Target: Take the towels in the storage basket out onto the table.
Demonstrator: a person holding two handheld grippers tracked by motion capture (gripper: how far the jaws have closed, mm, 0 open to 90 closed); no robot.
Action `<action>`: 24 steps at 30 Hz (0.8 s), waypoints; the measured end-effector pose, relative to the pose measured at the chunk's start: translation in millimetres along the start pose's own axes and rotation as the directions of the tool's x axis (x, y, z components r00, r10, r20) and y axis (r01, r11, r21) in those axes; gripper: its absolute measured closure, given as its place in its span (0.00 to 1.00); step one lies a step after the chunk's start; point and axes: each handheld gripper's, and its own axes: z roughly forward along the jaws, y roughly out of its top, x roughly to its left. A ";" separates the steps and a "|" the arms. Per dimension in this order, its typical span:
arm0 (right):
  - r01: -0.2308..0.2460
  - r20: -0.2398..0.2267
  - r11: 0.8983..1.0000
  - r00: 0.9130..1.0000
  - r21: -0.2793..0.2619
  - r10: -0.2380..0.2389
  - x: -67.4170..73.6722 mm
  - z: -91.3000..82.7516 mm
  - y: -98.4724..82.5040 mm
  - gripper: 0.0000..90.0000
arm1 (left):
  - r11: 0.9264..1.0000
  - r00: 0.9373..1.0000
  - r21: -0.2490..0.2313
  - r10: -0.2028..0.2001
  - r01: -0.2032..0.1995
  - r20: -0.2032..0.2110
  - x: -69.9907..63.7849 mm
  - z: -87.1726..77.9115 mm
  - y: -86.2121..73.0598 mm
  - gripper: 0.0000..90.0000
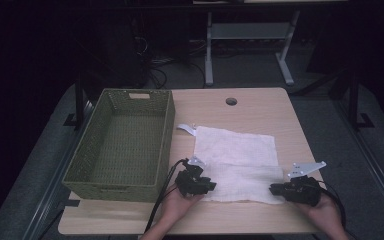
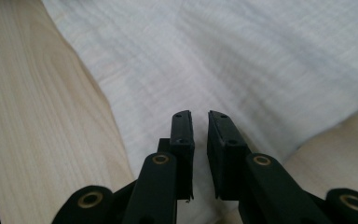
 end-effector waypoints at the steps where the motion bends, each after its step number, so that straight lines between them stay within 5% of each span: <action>1: 0.006 0.000 1.000 1.000 0.008 -0.006 1.1 1.3 -2.9 0.89 | 1.000 1.000 0.006 0.002 -0.002 0.004 0.2 -0.8 -0.6 0.74; 10: 0.006 -0.056 1.000 0.998 -0.002 -0.006 21.5 -3.4 -15.8 0.87 | 1.000 0.999 0.006 0.000 0.000 0.054 -9.8 -7.5 -12.1 0.73; 14: 0.039 -0.048 0.998 0.998 -0.054 -0.041 34.6 -7.6 -3.3 0.83 | 0.998 0.999 -0.058 0.009 -0.006 0.048 -13.5 -15.6 -7.2 0.73; 18: 0.032 0.036 0.993 0.999 -0.112 -0.029 25.9 -8.3 15.9 0.83 | 0.997 0.999 -0.083 0.004 -0.001 0.035 -9.2 -16.6 2.0 0.73; 24: 0.000 0.051 0.994 0.999 -0.105 0.005 7.7 3.7 22.5 0.83 | 0.996 0.999 -0.086 -0.004 0.007 0.036 -3.6 -11.4 7.1 0.73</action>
